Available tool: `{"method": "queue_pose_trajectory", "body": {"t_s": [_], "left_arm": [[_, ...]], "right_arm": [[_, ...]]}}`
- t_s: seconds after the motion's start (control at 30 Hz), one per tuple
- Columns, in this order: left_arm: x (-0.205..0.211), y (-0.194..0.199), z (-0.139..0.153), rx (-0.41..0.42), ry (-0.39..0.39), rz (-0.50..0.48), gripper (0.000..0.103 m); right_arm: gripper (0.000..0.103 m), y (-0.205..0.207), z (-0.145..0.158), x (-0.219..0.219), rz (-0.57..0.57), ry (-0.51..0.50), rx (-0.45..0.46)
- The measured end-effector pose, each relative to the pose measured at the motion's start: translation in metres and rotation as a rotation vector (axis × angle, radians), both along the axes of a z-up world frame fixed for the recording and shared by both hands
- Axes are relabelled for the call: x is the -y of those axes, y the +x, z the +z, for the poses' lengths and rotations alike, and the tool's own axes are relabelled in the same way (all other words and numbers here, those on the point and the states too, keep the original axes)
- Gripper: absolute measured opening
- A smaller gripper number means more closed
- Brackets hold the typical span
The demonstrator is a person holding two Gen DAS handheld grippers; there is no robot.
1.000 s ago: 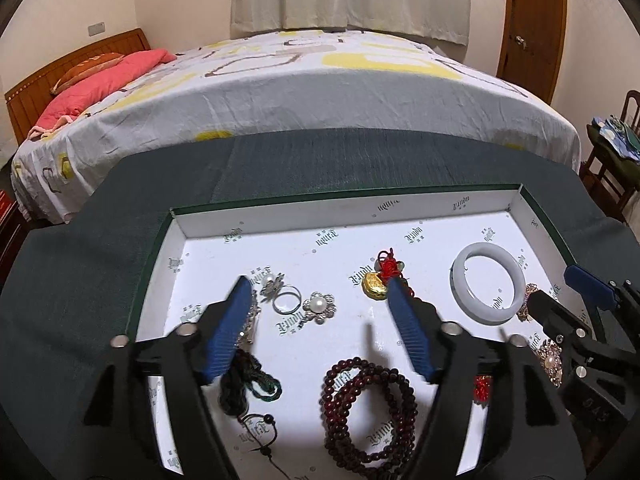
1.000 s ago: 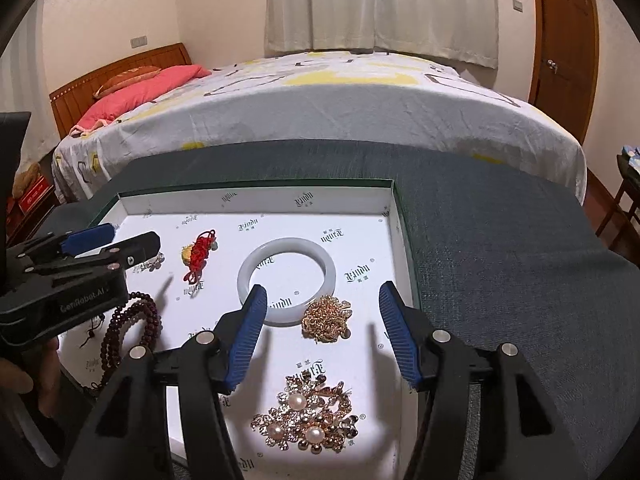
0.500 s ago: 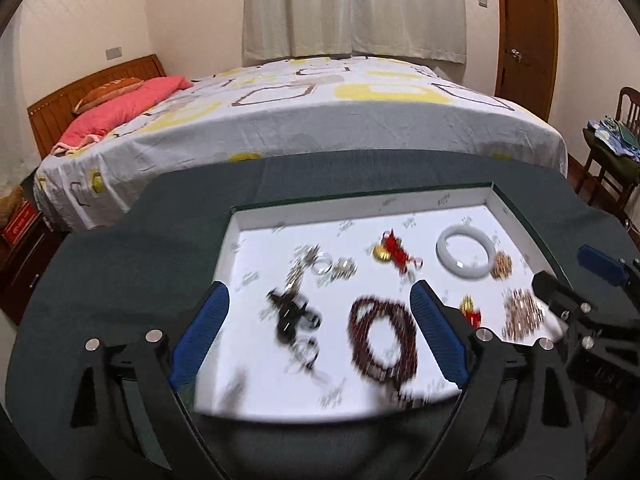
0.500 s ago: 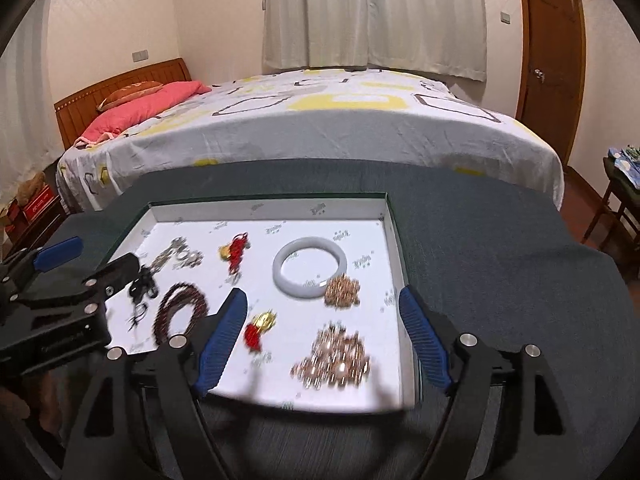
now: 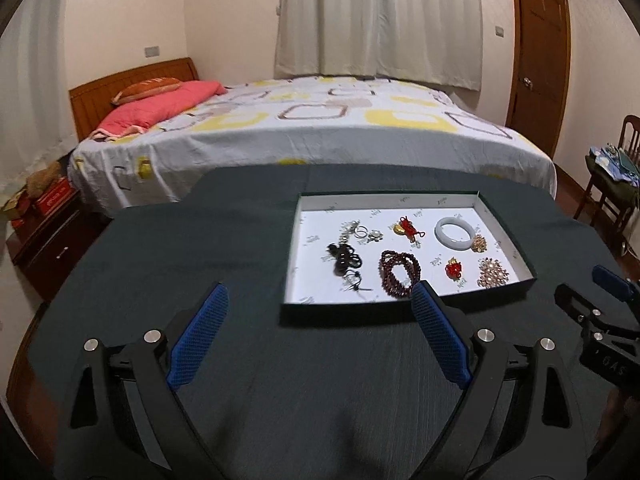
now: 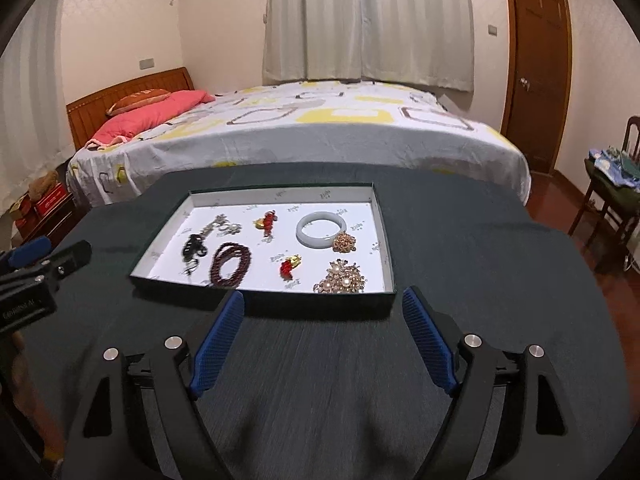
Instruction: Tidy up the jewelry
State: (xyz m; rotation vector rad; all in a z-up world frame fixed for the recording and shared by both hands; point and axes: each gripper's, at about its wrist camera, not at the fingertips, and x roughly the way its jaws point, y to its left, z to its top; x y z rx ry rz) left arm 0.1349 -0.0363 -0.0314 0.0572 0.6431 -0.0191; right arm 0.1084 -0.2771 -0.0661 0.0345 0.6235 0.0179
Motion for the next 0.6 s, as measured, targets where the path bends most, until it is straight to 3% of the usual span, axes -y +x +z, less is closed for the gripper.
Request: {"method": "queue_pose_trajectory", "body": {"t_s": [0.3, 0.6], "left_arm": [[-0.023, -0.062, 0.038, 0.072, -0.035, 0.050, 0.091], [-0.036, -0.103, 0.075, 0.161, -0.067, 0.075, 0.095]], "right_arm": [[0.082, -0.059, 0.050, -0.006, -0.003, -0.042, 0.105], [0.082, -0.098, 0.077, -0.009, -0.004, -0.054, 0.170]]}}
